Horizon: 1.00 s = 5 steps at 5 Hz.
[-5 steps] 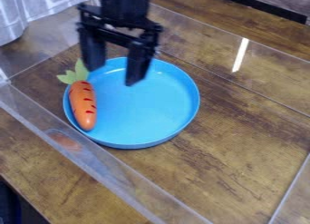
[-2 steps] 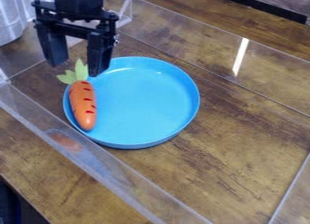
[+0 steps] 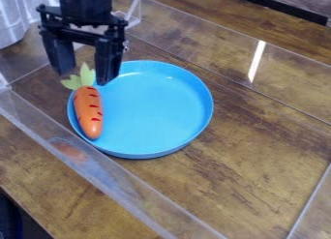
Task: Remove the carrot from inside the blue tray and put it on the table
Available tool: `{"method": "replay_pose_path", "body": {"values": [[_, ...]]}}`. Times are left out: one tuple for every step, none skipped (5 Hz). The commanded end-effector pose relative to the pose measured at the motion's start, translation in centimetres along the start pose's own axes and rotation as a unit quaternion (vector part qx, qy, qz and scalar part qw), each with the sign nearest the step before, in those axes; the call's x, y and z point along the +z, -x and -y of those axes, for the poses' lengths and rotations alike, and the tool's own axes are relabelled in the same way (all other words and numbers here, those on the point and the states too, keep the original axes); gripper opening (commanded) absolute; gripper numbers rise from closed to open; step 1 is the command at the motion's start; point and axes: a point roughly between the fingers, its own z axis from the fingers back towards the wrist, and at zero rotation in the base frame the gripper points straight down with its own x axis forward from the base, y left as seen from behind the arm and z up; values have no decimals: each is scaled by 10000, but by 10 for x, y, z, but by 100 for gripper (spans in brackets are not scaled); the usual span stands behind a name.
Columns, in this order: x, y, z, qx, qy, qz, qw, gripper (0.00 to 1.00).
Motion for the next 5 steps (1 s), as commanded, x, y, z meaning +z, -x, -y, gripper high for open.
{"method": "replay_pose_path", "body": {"values": [[4, -2, -6, 90, 55, 145, 9998, 100], [2, -2, -9, 93, 117, 101, 9998, 100], [-1, -3, -11, 95, 191, 56, 9998, 100], [-2, -4, -14, 102, 257, 28, 9996, 100], [-2, -5, -15, 94, 318, 13, 9994, 100]]}}
